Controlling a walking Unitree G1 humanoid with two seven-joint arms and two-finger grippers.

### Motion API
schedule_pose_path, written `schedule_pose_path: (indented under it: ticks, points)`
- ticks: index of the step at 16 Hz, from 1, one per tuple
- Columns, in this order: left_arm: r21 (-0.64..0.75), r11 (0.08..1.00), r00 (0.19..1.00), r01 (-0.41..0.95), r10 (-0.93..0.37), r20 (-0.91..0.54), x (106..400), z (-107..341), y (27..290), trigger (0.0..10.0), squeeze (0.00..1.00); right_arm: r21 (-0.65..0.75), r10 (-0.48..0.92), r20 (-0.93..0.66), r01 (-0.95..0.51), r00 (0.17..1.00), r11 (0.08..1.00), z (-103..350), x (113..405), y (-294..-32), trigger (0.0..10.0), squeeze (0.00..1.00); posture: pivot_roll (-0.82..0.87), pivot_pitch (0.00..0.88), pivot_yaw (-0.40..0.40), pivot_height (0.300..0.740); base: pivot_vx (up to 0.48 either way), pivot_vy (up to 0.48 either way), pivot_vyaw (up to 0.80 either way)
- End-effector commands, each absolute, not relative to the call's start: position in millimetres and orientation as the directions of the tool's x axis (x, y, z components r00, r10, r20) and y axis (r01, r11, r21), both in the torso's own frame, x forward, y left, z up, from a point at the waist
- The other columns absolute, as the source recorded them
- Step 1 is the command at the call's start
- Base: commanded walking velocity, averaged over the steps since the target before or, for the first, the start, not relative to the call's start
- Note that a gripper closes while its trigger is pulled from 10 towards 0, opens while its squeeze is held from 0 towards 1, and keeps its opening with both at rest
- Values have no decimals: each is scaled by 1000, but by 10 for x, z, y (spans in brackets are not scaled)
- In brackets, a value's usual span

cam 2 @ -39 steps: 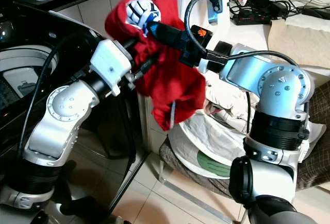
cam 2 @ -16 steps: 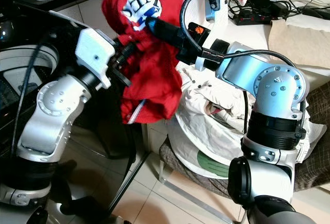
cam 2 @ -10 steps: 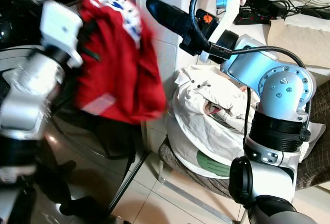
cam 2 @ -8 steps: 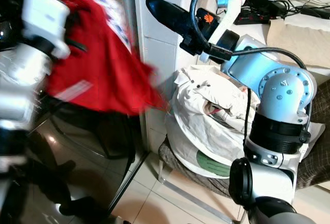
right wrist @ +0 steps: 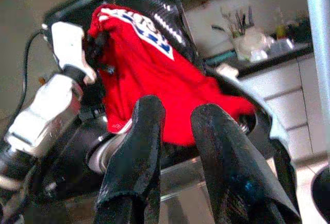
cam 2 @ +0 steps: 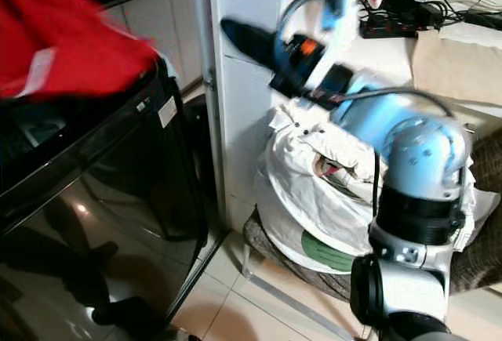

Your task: Clothes washing

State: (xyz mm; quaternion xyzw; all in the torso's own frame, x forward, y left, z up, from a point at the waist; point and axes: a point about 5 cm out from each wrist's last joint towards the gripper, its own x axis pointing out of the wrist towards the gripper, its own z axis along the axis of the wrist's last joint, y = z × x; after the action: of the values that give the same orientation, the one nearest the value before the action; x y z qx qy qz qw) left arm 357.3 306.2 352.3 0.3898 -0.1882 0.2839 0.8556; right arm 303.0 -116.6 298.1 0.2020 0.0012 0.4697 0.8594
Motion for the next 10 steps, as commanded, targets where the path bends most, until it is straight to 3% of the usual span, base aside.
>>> schedule_pose_path:
  ticks: [1, 2, 3, 4, 5, 8, 10]
  points:
    - [562, 529, 770, -636, 378, 514, 3596, 3427, 3123, 0, 0, 337, 808, 170, -804, 564, 491, 2953, 3011, -1134, 10000, 0, -33, 0, 26, 740, 0, 0, 0]
    - [564, 541, 782, -624, 420, 461, 3633, 3280, 3185, 8392, 0, 337, 809, 147, -798, 569, 499, 2895, 2997, -1105, 10000, 0, -33, 0, 27, 740, 0, 0, 0]
    - [593, 581, 826, -558, 456, 331, 3690, 2996, 3218, 10000, 0, 339, 808, 131, -792, 574, 508, 2850, 2979, -1089, 10000, 0, -35, 0, 27, 740, 0, 0, 0]
    - [635, 567, 836, -525, 483, 260, 3703, 2828, 3244, 10000, 0, 340, 807, 124, -789, 577, 512, 2829, 2969, -1082, 10000, 0, -35, 0, 27, 740, 0, 0, 0]
    - [578, 663, 861, -476, 486, 153, 3716, 2622, 3263, 10000, 1000, 336, 805, 112, -785, 582, 520, 2799, 2959, -1076, 10000, 0, -38, 0, 30, 740, 0, 0, 0]
    - [455, 781, 884, -427, 466, 31, 3727, 2405, 3261, 10000, 1000, 327, 803, 82, -777, 590, 537, 2733, 2938, -1063, 10000, 0, -36, 0, 28, 740, 0, 0, 0]
    - [448, 794, 889, -411, 457, 5, 3726, 2359, 3256, 10000, 1000, 326, 803, 70, -775, 592, 542, 2707, 2929, -1049, 10000, 0, -35, 0, 28, 740, 0, 0, 0]
